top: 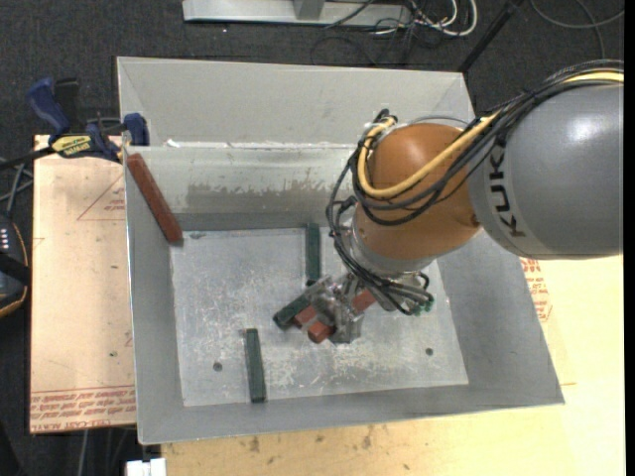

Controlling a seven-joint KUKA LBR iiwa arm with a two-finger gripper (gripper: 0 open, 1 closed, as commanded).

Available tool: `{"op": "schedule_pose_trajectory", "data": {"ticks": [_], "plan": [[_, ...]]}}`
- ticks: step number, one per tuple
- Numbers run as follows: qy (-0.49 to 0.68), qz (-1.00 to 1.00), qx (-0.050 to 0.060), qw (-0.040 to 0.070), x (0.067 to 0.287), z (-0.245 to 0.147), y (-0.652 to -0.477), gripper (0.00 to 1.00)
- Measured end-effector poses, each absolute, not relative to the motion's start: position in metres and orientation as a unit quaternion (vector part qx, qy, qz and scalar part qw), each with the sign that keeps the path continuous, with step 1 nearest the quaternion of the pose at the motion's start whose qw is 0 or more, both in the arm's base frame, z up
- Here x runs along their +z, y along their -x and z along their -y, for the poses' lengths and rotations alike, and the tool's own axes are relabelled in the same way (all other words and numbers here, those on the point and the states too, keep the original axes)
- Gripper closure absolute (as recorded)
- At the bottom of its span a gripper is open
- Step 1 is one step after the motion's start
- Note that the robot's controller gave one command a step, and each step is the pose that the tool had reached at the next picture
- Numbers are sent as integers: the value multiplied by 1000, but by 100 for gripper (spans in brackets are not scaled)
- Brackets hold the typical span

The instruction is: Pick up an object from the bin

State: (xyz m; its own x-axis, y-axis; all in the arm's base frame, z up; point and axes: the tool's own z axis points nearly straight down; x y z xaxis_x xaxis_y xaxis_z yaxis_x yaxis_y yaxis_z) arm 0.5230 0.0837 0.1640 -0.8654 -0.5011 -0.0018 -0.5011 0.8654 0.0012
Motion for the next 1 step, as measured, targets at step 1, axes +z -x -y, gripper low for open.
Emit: {"op": "schedule_pose_trajectory", "data": {"ticks": [1], "plan": [[259, -966, 1, -2, 216, -82, -521, 100]]}}
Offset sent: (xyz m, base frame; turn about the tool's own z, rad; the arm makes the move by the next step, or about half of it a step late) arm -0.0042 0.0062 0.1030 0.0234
